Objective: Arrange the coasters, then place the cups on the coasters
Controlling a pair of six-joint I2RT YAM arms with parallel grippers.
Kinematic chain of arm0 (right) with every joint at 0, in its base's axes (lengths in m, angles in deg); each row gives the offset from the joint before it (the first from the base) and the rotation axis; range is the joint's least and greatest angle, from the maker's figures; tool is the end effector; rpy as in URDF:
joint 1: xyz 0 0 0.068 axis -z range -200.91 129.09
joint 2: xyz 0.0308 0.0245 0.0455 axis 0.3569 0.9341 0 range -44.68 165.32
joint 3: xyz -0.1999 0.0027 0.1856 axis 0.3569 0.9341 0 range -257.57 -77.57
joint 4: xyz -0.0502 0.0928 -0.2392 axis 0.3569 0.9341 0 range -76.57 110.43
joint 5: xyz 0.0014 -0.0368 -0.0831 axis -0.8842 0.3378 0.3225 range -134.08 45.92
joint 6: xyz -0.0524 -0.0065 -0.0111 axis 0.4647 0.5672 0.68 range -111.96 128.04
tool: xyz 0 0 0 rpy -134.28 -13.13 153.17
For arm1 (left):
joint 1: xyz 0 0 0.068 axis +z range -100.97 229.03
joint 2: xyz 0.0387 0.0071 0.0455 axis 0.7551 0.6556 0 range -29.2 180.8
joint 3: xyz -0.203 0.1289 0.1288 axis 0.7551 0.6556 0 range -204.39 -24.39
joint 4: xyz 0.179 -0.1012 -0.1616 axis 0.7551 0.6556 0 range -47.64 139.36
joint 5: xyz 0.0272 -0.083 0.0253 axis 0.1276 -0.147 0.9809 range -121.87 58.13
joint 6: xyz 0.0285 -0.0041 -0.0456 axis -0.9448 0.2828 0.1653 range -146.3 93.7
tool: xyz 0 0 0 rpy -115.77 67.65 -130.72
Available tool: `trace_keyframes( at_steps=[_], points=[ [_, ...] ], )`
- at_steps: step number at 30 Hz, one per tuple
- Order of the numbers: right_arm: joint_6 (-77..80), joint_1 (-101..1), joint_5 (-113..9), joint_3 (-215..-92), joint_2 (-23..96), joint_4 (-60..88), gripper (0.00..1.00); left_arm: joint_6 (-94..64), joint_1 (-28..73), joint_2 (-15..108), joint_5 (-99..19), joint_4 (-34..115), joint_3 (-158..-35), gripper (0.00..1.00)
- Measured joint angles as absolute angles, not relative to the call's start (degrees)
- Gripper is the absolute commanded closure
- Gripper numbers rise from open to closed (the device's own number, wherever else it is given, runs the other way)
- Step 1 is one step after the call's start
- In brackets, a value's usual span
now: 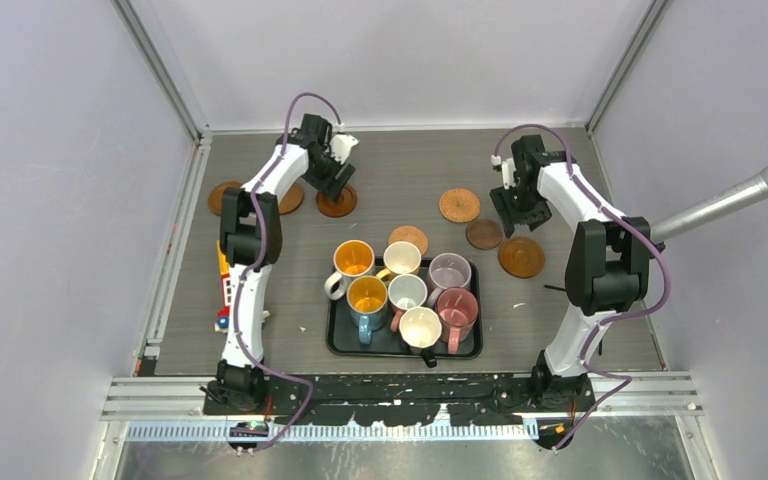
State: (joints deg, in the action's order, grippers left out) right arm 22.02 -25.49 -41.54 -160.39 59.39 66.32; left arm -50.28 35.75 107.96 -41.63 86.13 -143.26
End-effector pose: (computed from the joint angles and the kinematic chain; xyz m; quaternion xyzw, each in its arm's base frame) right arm 0.3631 0.0274 0.2312 -0.1566 0.9777 -0.0332 0.1358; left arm 0.5011 -0.1244 0.1766 0.3284 0.9097 -0.0597 0.2472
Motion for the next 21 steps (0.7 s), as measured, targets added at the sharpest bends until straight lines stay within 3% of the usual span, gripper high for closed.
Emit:
trace_keyframes(
  at_steps=[8,21],
  points=[
    [23.00,-25.27,-38.10,-157.95,59.39,67.08,0.41,-49.19,35.60,109.41,-41.94,90.24,-147.00,0.12],
    [25.49,-25.27,-31.42,-155.30,65.21,63.78,0.42,-49.06,35.54,109.36,-43.07,91.01,-149.31,0.10]
  ],
)
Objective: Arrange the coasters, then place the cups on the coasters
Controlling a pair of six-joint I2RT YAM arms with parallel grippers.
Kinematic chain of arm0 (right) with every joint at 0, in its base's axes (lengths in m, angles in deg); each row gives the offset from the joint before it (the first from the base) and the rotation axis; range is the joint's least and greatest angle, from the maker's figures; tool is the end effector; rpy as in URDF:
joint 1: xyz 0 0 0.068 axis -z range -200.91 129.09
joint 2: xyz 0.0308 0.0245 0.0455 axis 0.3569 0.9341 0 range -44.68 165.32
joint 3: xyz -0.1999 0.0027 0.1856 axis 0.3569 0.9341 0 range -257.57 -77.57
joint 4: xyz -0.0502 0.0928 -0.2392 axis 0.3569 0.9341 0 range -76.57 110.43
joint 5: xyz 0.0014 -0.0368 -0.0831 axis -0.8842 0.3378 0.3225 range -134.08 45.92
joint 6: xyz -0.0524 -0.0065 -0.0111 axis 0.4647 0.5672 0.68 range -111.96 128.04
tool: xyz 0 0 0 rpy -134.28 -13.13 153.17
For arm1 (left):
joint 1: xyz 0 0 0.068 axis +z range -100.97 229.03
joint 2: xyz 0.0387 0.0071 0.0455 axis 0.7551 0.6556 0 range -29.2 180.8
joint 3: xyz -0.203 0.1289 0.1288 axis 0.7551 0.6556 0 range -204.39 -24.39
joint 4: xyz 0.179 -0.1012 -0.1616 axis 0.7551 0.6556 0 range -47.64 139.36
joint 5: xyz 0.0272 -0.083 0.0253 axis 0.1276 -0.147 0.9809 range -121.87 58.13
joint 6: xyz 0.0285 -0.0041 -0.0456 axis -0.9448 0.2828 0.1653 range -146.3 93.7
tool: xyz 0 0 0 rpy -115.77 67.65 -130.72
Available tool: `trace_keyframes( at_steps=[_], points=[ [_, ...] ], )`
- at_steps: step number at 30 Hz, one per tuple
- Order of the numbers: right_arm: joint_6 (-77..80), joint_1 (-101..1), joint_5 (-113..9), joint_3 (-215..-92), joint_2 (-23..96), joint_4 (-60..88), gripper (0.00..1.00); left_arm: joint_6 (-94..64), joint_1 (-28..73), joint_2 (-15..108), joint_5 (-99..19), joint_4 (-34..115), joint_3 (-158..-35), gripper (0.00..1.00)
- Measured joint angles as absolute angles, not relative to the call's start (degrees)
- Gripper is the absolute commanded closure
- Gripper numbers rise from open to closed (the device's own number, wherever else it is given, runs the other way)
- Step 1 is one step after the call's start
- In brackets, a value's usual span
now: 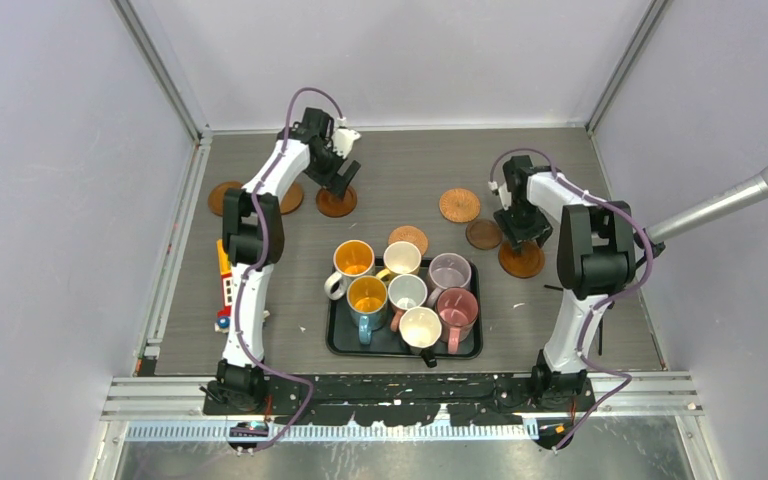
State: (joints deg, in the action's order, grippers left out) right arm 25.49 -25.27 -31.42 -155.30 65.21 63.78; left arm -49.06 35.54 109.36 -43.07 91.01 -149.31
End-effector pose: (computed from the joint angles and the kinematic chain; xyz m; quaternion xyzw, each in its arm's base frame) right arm 0.3628 0.0198 0.1743 -0.1805 0.9752 -0.1168 0.0520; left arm 0.5049 -0.1282 0.1922 0.3228 0.9110 -0.0751 0.2453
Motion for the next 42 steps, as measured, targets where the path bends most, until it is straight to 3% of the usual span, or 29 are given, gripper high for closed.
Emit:
trace_keyframes(
  at_steps=[11,29,42],
  points=[
    [25.23,-22.93,-22.41,-162.27,72.71,60.98,0.40,-47.71,35.54,109.21,-43.03,91.07,-149.55,0.10],
    [21.10,-23.91,-24.20,-214.25,104.38,54.08,0.42,-46.18,35.56,105.67,-39.25,91.01,-149.58,0.09],
    [27.07,-35.08,-29.30,-216.35,106.12,49.75,0.41,-45.59,35.67,105.01,-36.36,90.81,-149.36,0.09]
  ],
)
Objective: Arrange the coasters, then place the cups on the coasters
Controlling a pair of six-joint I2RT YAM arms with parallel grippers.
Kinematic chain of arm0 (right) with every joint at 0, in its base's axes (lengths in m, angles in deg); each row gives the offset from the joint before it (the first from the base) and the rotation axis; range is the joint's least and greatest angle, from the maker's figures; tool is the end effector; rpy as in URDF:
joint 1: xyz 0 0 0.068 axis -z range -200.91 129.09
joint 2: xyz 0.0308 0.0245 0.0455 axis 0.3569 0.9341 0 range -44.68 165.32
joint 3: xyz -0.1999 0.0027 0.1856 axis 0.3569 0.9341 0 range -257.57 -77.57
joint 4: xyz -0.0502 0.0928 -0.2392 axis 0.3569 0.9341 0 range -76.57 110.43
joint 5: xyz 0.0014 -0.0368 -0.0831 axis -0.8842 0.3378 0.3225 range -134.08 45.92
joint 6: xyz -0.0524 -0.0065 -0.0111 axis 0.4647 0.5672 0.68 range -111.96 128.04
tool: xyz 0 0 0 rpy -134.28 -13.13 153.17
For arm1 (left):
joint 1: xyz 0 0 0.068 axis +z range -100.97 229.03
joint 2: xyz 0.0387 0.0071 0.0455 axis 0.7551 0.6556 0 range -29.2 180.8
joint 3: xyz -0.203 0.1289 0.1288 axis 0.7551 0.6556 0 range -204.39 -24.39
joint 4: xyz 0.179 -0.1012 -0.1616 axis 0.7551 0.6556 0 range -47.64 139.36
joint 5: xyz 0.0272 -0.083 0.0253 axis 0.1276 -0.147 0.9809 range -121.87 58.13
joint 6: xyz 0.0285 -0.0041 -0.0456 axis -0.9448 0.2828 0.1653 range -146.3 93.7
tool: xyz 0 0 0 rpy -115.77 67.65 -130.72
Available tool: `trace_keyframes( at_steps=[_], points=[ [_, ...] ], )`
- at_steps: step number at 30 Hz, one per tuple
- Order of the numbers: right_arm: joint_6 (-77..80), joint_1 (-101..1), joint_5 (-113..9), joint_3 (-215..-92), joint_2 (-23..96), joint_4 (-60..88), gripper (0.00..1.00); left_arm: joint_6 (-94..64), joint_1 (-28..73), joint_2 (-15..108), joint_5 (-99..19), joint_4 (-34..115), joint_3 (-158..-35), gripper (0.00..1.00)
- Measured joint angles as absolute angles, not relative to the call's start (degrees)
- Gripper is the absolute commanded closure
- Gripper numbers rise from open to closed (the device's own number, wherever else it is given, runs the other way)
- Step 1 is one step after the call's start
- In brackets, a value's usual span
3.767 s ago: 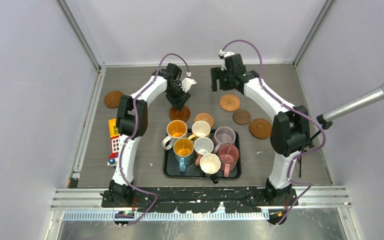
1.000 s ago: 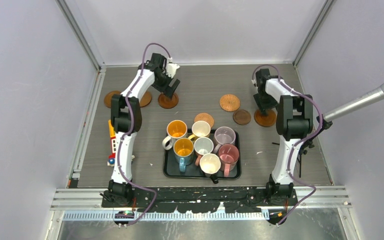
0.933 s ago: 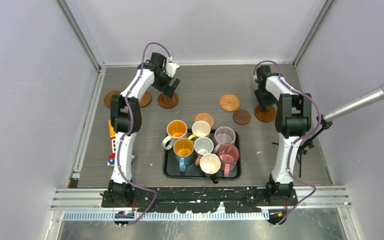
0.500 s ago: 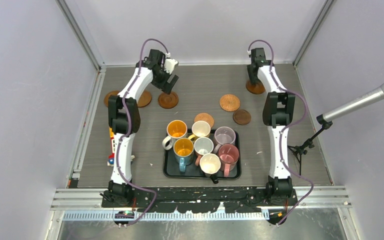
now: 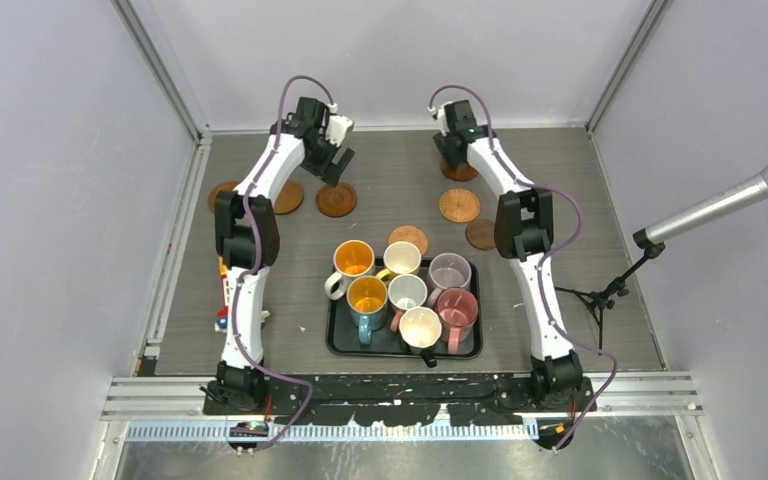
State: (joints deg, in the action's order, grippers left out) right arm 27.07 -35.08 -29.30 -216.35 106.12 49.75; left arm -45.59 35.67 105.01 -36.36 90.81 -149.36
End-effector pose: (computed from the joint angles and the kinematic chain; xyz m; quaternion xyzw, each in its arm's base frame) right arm 0.5593 0.1318 0.1689 -0.2209 0.9013 -0.1351 0.3473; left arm 0.4996 -0.1215 0.2300 0.2803 0.9180 -0.0231 0.2797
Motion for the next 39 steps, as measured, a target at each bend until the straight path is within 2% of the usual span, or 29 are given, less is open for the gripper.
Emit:
trace_keyframes(
  at_steps=[14,32,39],
  points=[
    [29.34,-44.20,-36.40,-216.11,106.15,48.74,0.41,-44.27,36.39,103.99,-36.10,90.81,-148.33,0.10],
    [28.23,-48.37,-48.53,-214.01,104.00,54.91,0.46,-41.94,37.87,101.47,-36.12,90.61,-144.57,0.10],
    [27.57,-48.77,-49.71,-212.02,102.61,55.82,0.46,-41.69,37.87,101.36,-36.17,90.61,-144.46,0.10]
  ],
)
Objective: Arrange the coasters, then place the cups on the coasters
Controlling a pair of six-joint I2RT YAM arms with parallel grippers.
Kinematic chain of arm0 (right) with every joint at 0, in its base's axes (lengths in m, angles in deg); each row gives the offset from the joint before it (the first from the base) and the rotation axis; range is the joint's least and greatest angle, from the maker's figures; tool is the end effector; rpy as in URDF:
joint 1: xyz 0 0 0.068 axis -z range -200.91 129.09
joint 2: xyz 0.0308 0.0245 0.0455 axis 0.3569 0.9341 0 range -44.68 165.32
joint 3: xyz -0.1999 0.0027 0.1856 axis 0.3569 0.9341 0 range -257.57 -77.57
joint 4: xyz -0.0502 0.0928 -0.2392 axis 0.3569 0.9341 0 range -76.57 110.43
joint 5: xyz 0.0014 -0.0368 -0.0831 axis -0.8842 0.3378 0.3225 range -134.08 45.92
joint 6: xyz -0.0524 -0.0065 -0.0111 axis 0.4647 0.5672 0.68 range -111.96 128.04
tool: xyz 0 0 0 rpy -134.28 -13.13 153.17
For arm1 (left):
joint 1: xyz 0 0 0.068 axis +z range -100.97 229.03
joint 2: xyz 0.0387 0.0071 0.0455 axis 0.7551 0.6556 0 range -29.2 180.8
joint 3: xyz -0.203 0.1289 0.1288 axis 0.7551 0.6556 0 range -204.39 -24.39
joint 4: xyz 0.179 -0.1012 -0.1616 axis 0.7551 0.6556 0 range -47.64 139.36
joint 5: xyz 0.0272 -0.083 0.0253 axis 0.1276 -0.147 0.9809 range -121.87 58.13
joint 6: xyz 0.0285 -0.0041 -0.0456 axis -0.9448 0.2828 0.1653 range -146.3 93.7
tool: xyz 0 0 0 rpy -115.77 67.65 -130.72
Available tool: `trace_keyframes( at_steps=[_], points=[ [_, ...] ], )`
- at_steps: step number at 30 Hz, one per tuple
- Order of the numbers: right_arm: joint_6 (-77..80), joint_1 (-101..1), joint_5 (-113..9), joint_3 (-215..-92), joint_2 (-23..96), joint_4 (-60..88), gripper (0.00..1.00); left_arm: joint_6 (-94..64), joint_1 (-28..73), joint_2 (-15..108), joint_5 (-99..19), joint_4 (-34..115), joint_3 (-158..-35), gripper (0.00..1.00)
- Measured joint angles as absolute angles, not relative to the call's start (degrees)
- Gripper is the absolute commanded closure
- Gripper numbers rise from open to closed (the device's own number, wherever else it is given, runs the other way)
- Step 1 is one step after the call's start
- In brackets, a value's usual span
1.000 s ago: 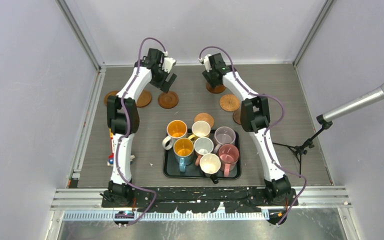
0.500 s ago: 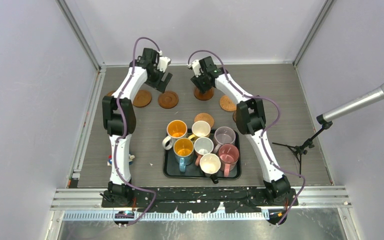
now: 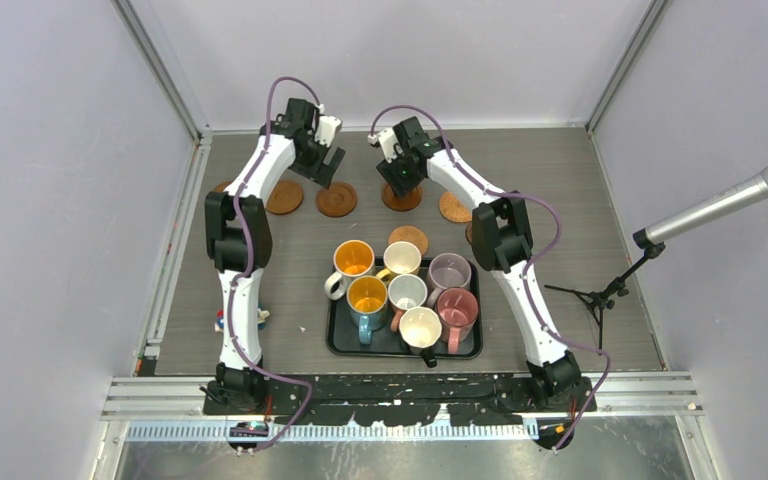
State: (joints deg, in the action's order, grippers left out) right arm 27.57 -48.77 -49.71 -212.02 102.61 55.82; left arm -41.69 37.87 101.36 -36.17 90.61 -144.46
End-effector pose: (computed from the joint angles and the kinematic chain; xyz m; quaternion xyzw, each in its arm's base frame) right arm 0.4905 0.2631 0.1703 -0.3964 0.8669 0.0684 0.2943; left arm 0.4905 -0.0995 0.2348 0.2308 0.9343 -0.0261 0.2704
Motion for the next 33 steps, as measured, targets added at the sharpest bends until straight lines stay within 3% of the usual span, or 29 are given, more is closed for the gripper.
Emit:
trace_keyframes(
  at_steps=[26,33],
  points=[
    [27.40,-49.31,-51.77,-211.58,101.93,57.77,0.46,-41.69,37.90,101.28,-36.43,90.59,-144.31,0.10],
    [26.30,-49.33,-51.77,-212.50,101.93,59.39,0.41,-41.69,37.96,101.28,-36.45,90.46,-144.31,0.10]
  ],
)
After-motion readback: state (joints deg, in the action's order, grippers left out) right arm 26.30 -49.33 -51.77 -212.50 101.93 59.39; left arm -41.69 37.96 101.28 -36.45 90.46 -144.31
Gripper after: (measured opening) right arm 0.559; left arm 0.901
